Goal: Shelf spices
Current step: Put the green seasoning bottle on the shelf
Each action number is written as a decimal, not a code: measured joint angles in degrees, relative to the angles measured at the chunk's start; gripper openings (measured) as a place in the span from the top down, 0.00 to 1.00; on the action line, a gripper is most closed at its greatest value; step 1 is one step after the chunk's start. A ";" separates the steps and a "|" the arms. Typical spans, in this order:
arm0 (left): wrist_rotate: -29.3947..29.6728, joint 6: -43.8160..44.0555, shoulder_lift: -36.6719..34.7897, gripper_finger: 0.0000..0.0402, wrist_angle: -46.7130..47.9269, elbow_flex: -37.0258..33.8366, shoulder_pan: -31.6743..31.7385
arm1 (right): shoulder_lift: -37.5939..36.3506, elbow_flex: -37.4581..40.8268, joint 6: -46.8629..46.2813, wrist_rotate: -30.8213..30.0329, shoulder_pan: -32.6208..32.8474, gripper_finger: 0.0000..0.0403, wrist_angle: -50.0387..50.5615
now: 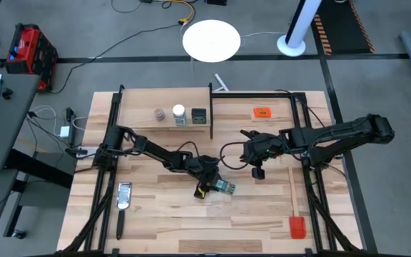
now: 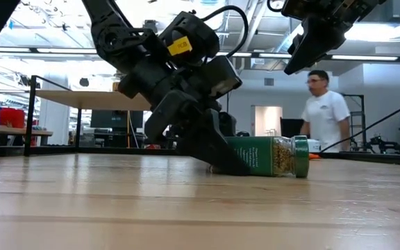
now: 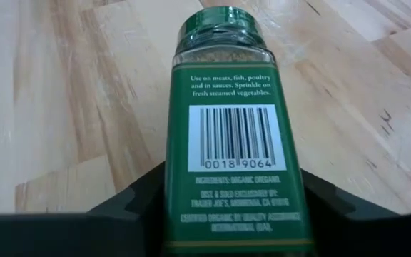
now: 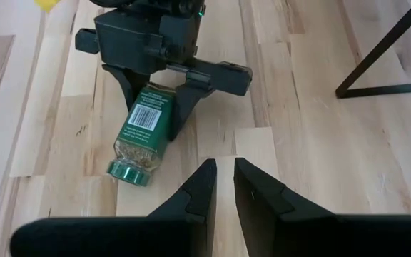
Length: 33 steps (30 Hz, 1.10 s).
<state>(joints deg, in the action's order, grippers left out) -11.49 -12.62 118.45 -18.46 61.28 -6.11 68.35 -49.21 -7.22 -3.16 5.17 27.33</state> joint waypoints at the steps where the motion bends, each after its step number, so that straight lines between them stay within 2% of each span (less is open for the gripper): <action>1: -0.04 0.00 -0.02 0.54 0.02 -0.02 0.00 | -0.01 0.00 0.00 0.00 0.00 0.86 -0.02; 3: -0.02 0.27 -0.28 0.58 0.19 -0.04 -0.03 | 0.00 0.00 0.03 0.00 0.00 0.86 0.00; 10: 2.05 0.36 -2.00 0.58 2.13 -0.15 -0.94 | 0.00 0.00 0.13 0.00 0.05 0.86 0.05; 17: 17.41 -7.67 -10.18 0.58 6.61 -0.22 -5.60 | 0.00 0.00 0.13 0.02 0.94 0.86 0.11; 19: 24.38 -10.90 -13.04 0.58 7.33 -0.20 -7.50 | 0.00 0.00 0.13 0.02 0.96 0.86 0.05; 21: 34.40 -15.40 -15.38 0.58 7.38 -0.13 -9.66 | 0.01 0.00 0.13 0.00 0.96 0.86 0.03; 26: 68.02 -30.84 -17.53 0.58 6.10 -0.11 -15.50 | 0.01 0.02 -0.22 -0.11 0.94 0.86 -0.62; 28: 78.05 -37.72 -17.55 0.58 5.21 -0.11 -16.76 | 0.01 0.02 -0.74 -0.83 0.94 0.86 -2.56; 30: 84.64 -41.85 -17.59 0.58 5.09 -0.11 -17.34 | 0.01 0.02 -2.12 -2.94 0.94 0.86 -5.57; 33: 89.38 -45.40 -17.55 0.58 5.79 -0.11 -17.50 | 0.00 0.02 -2.99 -4.86 0.98 0.86 -10.83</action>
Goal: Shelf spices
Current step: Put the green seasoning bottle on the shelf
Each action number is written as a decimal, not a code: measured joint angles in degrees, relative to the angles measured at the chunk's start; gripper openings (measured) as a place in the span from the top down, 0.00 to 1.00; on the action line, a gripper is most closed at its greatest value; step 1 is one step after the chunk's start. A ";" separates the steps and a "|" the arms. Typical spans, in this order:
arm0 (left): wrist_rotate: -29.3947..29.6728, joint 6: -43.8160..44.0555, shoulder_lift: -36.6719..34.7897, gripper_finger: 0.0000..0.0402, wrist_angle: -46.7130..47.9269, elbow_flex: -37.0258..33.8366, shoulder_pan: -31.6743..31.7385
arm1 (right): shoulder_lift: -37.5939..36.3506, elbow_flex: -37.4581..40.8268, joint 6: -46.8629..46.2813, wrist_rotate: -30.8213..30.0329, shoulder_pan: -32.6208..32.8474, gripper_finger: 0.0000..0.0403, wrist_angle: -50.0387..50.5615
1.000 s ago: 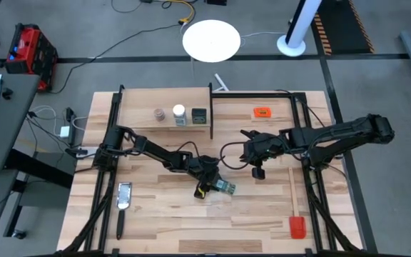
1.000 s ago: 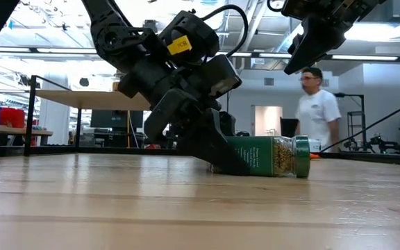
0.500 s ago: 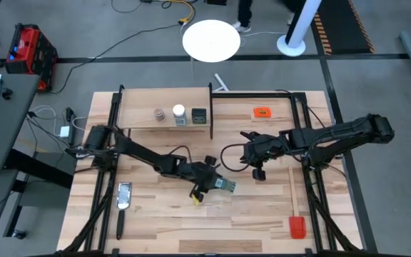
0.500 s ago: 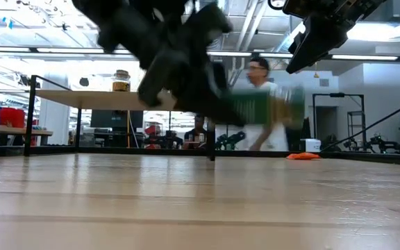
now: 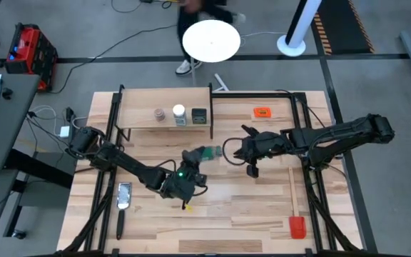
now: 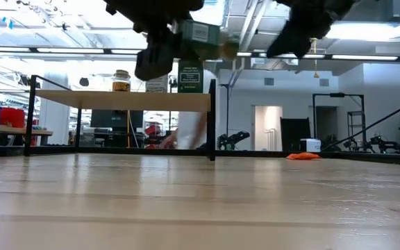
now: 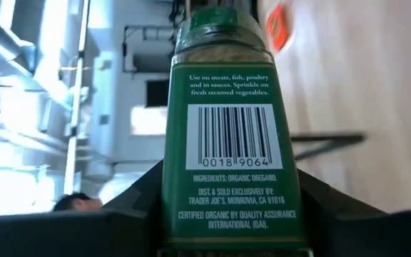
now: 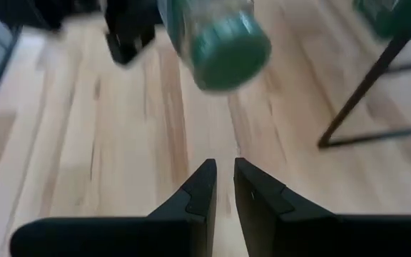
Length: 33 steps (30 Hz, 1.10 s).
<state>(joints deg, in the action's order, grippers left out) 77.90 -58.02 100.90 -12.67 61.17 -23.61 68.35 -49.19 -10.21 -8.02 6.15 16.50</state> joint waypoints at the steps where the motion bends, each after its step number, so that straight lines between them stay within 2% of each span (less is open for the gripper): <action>1: 1.31 -1.15 0.00 0.58 0.00 0.00 -0.13 | 0.01 0.00 0.66 -0.09 0.24 0.86 -1.50; 4: 3.54 -4.52 -0.02 0.58 -1.23 0.00 -0.79 | 0.01 0.00 4.29 -0.01 1.12 0.86 -3.56; 9: -0.78 -4.20 -1.75 0.58 -5.75 0.02 -2.91 | 0.01 0.01 11.50 0.56 2.61 0.86 -10.43; 12: -0.75 -3.84 -3.77 0.58 -6.78 0.02 -3.75 | 0.01 0.00 14.20 0.62 3.40 0.86 -15.20; 15: -0.25 -4.13 -6.99 0.58 -6.36 0.02 -5.11 | 0.01 0.02 15.23 0.76 4.04 0.86 -17.33; 20: -4.32 -5.34 -12.19 0.58 -6.00 -0.08 -8.76 | 0.01 0.02 13.77 1.55 3.96 0.84 -18.87; 24: -3.37 -7.13 -14.70 0.58 -6.15 -1.72 -10.30 | 0.01 0.02 11.71 2.31 3.98 0.74 -19.14; 29: -5.96 -4.22 -16.13 0.58 -6.49 -3.39 -11.73 | 0.01 0.02 12.88 2.31 4.37 0.55 -21.33; 33: -12.36 7.53 -18.15 0.58 -12.44 -4.55 -11.04 | -0.01 0.02 21.43 2.33 6.22 0.42 -23.80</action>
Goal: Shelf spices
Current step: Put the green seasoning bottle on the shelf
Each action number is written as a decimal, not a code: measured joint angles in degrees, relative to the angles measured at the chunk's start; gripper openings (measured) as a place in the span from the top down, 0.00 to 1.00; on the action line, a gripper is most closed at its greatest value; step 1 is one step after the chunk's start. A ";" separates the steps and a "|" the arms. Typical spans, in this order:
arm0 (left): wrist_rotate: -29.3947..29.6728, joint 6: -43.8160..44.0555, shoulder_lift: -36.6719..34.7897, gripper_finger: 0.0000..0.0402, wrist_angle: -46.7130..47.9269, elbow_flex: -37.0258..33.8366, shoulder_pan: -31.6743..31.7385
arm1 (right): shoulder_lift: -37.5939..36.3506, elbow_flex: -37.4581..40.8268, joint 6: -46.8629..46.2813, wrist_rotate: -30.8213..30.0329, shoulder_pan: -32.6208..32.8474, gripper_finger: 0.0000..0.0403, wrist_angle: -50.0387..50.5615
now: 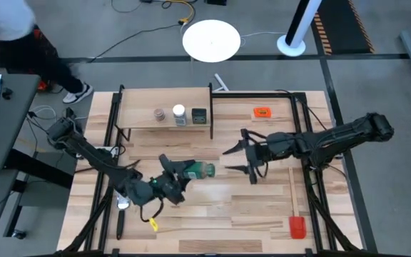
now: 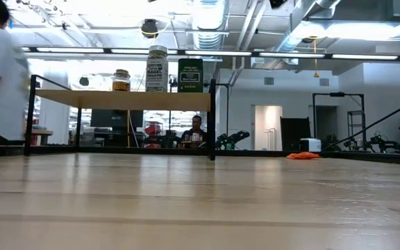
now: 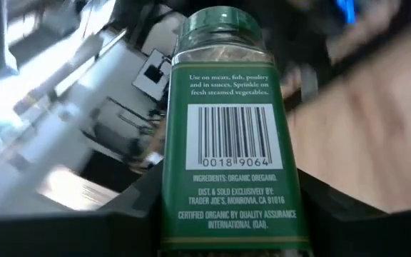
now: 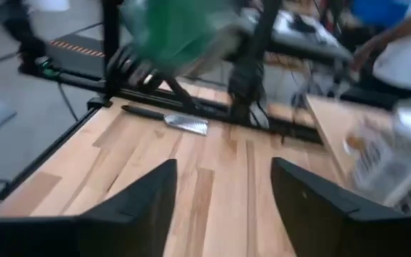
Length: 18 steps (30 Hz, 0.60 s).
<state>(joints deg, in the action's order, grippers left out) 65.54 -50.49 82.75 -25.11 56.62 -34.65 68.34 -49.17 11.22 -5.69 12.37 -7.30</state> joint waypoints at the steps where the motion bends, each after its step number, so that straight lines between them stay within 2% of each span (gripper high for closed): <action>1: -1.12 3.58 -1.15 0.58 -0.38 0.00 0.30 | 0.02 0.00 2.27 0.00 0.68 0.40 -1.07; 3: -3.75 10.36 -4.00 0.58 0.59 0.00 1.05 | 0.02 0.00 6.33 -0.07 1.85 0.39 -3.67; 5: -10.12 18.87 -6.97 0.58 3.17 0.00 2.10 | 0.00 0.00 10.92 -1.69 3.25 0.40 -6.37; 12: -46.77 52.85 -16.21 0.58 20.22 0.04 11.73 | 0.33 -0.38 29.54 -13.12 8.72 0.43 -13.35; 15: -56.15 58.64 -16.23 0.58 24.45 0.04 15.60 | 0.42 -1.95 30.78 -14.99 9.80 0.44 -12.13; 18: -63.41 60.98 -15.19 0.58 24.14 -0.68 18.38 | 2.01 -4.27 29.92 -15.94 9.75 0.44 -8.65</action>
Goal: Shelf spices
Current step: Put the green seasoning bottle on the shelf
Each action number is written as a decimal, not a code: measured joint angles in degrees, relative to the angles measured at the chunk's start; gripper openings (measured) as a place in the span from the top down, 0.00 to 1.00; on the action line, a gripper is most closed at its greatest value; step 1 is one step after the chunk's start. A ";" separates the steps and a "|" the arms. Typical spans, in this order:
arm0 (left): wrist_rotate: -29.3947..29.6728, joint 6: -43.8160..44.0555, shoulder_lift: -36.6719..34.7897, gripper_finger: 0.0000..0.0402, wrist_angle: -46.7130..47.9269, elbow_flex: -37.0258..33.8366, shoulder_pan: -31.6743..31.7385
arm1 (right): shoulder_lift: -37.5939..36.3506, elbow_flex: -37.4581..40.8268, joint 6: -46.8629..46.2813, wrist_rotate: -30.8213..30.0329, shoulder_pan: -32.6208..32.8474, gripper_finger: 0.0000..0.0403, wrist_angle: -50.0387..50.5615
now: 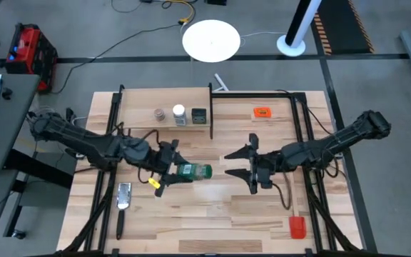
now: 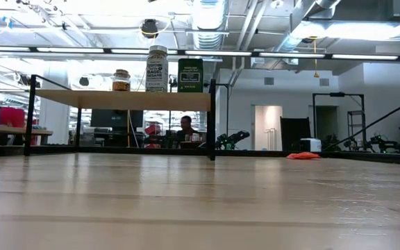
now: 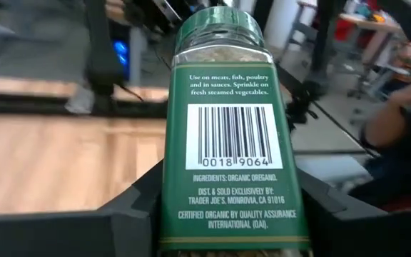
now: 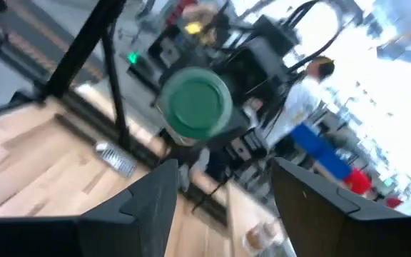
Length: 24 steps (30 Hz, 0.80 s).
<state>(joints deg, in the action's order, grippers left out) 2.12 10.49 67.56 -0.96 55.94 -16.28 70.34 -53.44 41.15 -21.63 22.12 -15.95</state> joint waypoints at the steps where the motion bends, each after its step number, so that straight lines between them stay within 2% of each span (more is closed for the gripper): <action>1: -1.94 0.72 0.10 0.58 0.35 -0.41 1.08 | 0.88 -0.72 -0.34 -0.89 0.01 0.44 2.20; 7: -9.15 6.53 0.81 0.58 -0.89 -3.67 6.41 | 9.56 -6.17 2.22 -12.22 0.40 0.44 9.02; 12: -16.34 10.01 1.17 0.58 -9.70 -9.24 9.24 | 14.40 -11.33 4.38 -16.00 0.80 0.44 11.39; 16: -18.54 11.88 1.15 0.58 -16.60 -13.15 10.58 | 17.73 -16.20 4.15 -16.23 0.78 0.44 16.10; 24: -20.99 10.29 1.06 0.58 -17.76 -15.82 11.30 | 23.19 -24.75 2.83 -15.52 0.65 0.44 26.32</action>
<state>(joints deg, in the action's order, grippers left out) -18.87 20.78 68.62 -18.72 40.12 -4.97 93.53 -78.19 43.97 -37.16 22.77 10.37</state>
